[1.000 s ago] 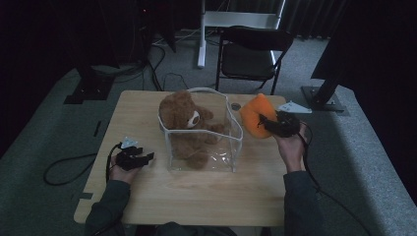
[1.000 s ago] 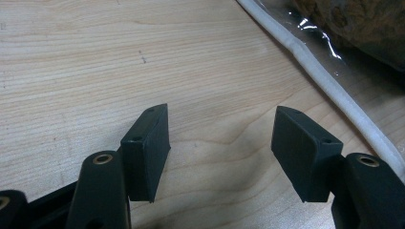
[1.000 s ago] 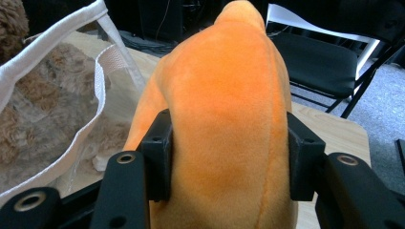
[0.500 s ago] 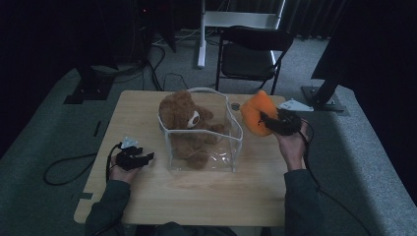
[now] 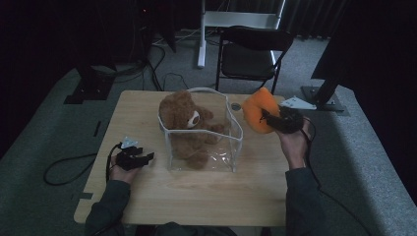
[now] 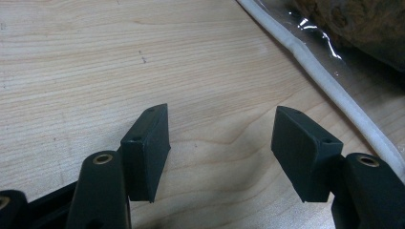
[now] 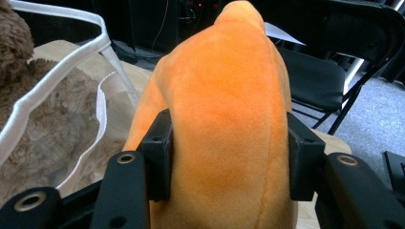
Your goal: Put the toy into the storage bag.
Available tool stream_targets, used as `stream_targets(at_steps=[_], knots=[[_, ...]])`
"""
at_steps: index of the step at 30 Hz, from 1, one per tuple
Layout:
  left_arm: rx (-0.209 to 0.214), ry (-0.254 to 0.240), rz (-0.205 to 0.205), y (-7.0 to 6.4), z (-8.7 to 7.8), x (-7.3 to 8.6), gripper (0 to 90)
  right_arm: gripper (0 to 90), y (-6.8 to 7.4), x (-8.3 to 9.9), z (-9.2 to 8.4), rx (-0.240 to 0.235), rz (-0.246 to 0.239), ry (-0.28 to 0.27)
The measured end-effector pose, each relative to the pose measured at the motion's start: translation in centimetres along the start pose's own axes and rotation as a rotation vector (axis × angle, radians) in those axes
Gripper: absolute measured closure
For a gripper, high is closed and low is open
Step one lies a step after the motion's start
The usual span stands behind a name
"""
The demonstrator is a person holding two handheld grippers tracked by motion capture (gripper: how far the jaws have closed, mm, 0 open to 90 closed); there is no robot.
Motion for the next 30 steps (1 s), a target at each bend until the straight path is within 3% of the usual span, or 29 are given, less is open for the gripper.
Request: stream_targets(at_steps=[30], knots=[[0.0, 0.001, 0.0, 0.0, 0.0, 0.0, 38.7, 47.8, 0.8, -2.4, -1.0, -0.006, -0.026, -0.044]])
Point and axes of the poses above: each handheld gripper's, and its own axes: z roughly forward along the jaws, x roughly out of its underside, y roughly to its left, the point moved 7 cm from there along z, roughly forward along the jaws, and after that the axes turned 13 degrees about z, right-handed, at the moved point
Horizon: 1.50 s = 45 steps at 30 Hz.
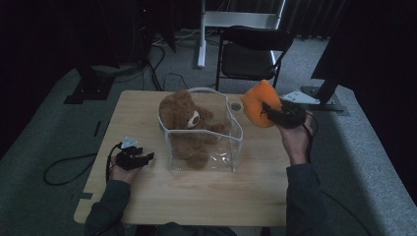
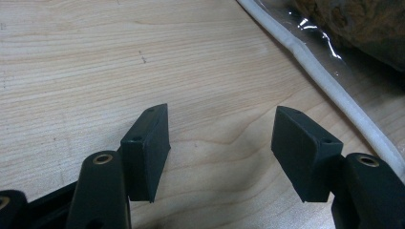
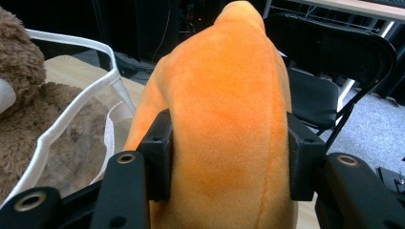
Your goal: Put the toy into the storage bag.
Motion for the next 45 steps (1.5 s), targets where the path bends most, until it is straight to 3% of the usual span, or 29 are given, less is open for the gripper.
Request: stream_targets(at_steps=[45], knots=[[0.003, 0.001, -0.001, 0.0, 0.0, 0.0, 38.7, 47.7, 3.8, -2.9, -0.9, -0.065, -0.055, -0.062]])
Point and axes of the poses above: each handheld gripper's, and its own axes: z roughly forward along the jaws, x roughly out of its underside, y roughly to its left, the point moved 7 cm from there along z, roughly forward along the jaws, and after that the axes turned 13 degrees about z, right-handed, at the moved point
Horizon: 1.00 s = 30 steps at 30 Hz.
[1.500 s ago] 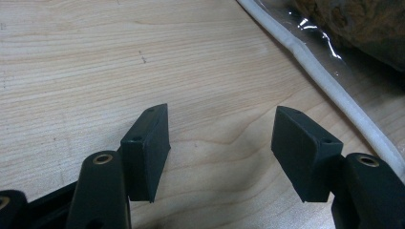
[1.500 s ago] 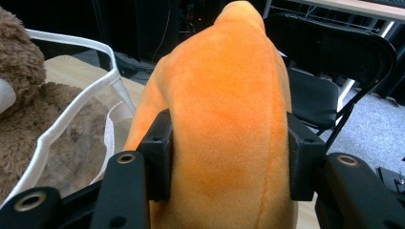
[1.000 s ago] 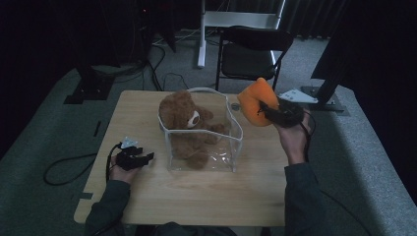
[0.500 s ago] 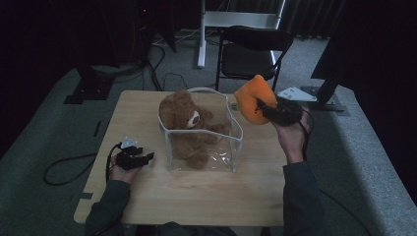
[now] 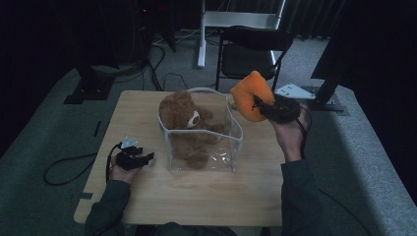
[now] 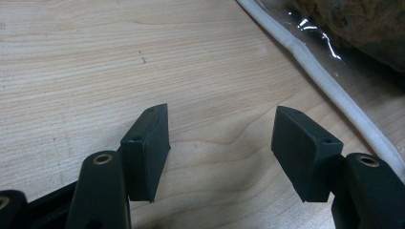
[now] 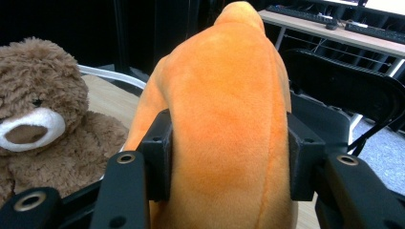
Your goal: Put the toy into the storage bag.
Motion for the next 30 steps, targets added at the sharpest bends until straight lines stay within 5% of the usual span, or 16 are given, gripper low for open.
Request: stream_targets(at_steps=[30], knots=[[-0.001, 0.0, 0.001, 0.0, 0.0, 0.0, 38.6, 47.8, 2.6, -1.5, -0.1, -0.048, -0.031, -0.033]])
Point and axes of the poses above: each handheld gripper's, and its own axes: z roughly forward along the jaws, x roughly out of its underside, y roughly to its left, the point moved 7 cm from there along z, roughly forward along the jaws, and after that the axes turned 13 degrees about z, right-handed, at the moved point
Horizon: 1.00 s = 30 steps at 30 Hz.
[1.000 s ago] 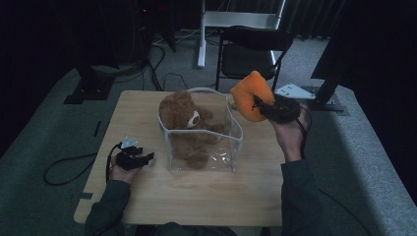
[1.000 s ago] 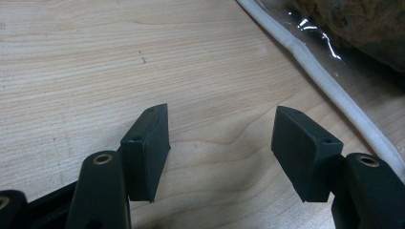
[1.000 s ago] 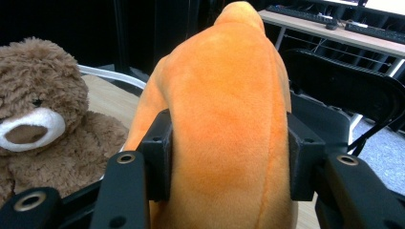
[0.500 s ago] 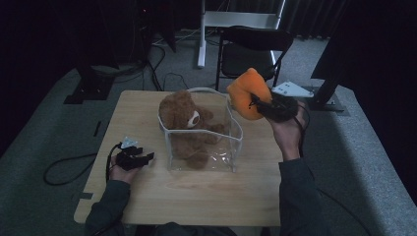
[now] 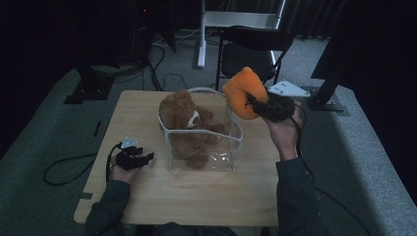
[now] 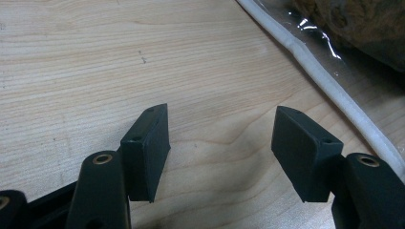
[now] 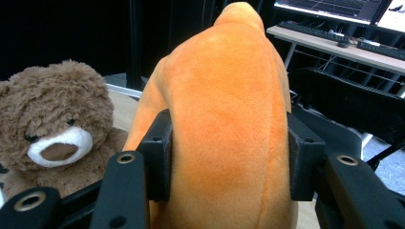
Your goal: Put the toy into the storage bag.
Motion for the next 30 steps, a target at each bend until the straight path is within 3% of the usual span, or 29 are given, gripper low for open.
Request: stream_targets(at_steps=[12, 30], knots=[[0.002, -0.001, -0.001, 0.0, 0.0, 0.0, 38.6, 47.7, 1.7, 0.2, 0.6, -0.028, -0.029, 0.014], [0.002, -0.001, -0.001, 0.0, 0.0, 0.0, 38.6, 47.7, 3.7, -0.8, 0.4, -0.063, -0.064, -0.01]])
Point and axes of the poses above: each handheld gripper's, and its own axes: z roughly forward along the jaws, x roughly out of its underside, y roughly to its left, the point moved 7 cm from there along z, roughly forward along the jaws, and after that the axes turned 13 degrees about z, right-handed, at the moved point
